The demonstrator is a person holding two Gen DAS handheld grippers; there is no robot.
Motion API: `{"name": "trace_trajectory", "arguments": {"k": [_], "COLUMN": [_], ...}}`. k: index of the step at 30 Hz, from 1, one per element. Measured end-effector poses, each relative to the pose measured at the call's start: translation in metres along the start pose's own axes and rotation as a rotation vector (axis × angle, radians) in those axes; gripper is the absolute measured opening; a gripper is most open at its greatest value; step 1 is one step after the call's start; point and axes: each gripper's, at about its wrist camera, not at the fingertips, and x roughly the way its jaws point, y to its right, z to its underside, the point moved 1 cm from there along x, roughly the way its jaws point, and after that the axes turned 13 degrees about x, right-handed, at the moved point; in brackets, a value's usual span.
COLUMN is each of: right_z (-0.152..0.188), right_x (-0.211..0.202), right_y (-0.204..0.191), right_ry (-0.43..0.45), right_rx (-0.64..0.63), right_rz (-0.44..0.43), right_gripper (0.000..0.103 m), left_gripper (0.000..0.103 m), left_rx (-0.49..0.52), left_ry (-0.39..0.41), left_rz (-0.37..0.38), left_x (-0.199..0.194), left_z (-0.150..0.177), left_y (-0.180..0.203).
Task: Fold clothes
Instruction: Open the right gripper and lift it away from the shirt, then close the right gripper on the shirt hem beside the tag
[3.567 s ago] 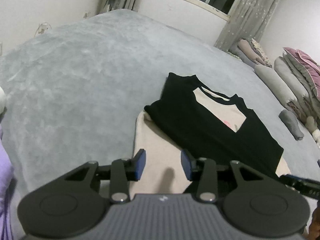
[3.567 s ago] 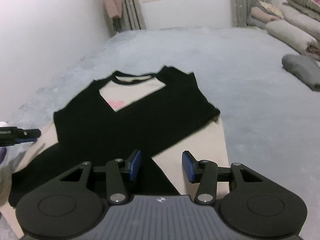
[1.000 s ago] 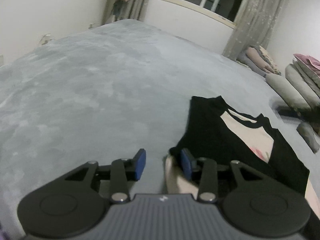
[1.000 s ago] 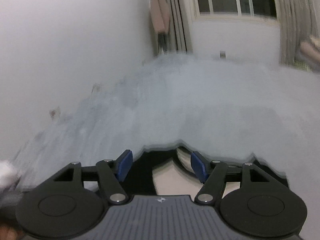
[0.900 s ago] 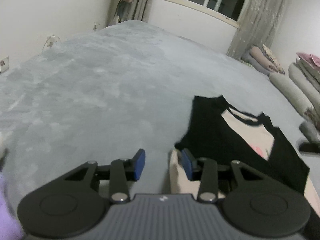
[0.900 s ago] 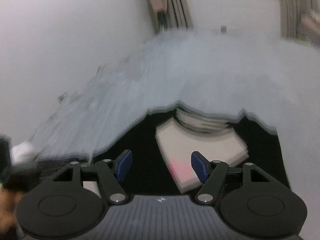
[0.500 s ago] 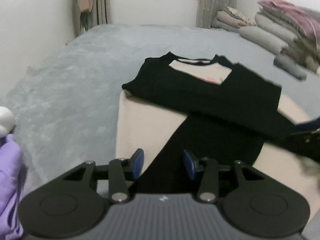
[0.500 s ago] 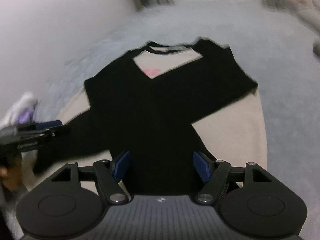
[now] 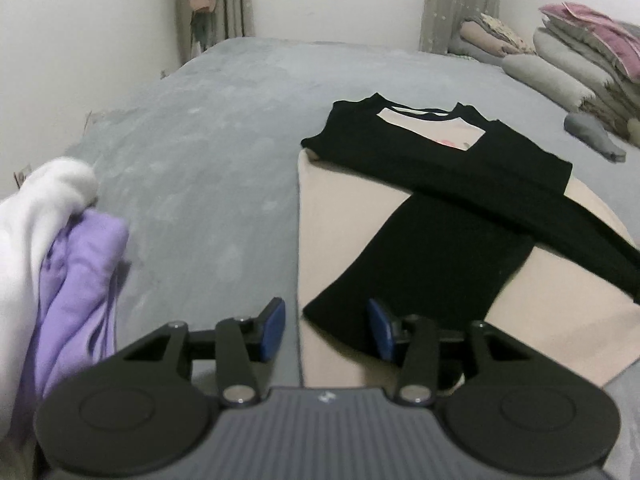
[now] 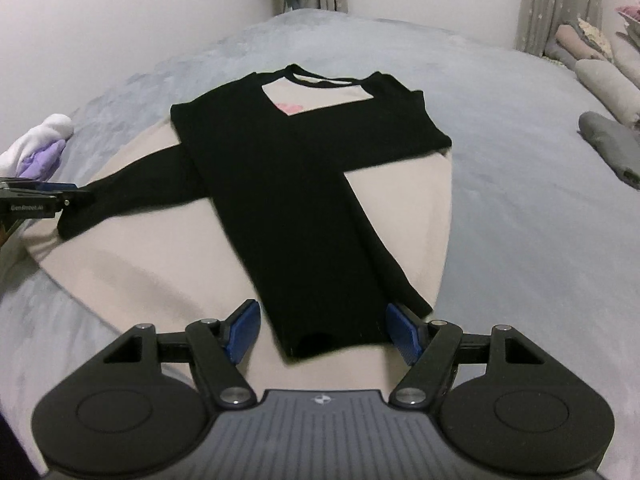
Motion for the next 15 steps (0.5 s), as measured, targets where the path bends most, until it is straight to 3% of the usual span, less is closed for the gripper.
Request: {"name": "trace_trajectory", "arguments": {"k": [4,10,15], "right_z": [0.010,0.023,0.034], "right_x": [-0.004,-0.020,-0.035], "right_y": [0.002,0.017,0.039], "right_ry": [-0.015,-0.043,-0.066], "right_rx": [0.010,0.021,0.077], "right_rz": [0.004,-0.013,-0.025], "right_gripper": [0.069,0.069,0.069], "left_gripper": [0.043,0.031,0.029], "left_rx": [-0.022,-0.104,-0.146], "left_ry": [-0.002,-0.022,-0.027], "left_rz": [0.011,0.048,0.072], "left_x": [-0.012,-0.032,-0.045], "left_z": [0.009,0.024,0.029], "left_y": [-0.003,-0.022,-0.033]}}
